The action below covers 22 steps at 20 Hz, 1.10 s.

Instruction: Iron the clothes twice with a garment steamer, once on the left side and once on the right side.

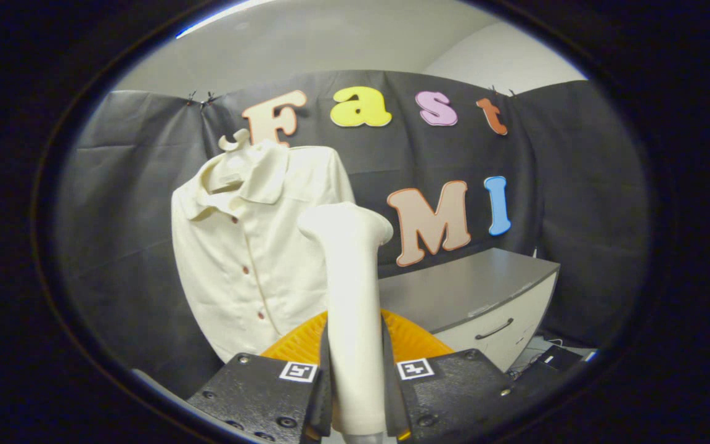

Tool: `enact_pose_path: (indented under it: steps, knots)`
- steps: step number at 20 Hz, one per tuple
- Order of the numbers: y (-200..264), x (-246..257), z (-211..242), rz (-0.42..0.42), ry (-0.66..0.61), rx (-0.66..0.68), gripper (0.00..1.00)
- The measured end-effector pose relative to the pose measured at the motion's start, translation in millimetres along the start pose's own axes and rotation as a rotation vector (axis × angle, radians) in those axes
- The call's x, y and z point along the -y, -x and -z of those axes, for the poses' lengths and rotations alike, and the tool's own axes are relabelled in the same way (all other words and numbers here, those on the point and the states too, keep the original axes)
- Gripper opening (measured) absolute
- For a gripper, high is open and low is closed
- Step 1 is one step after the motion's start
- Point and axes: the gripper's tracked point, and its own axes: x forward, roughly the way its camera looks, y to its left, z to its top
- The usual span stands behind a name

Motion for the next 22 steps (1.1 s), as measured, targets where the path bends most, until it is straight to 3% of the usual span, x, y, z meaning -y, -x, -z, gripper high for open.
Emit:
enact_pose_path:
  steps: [4,15,22]
  knots:
    - [7.8,-69.1,11.1,-0.046,0.073,-0.007,0.33]
    - [-46.9,-205.8,43.8,-0.201,0.01,-0.065,0.33]
    - [-85.6,-220.4,112.5,-0.221,0.015,-0.22,0.33]
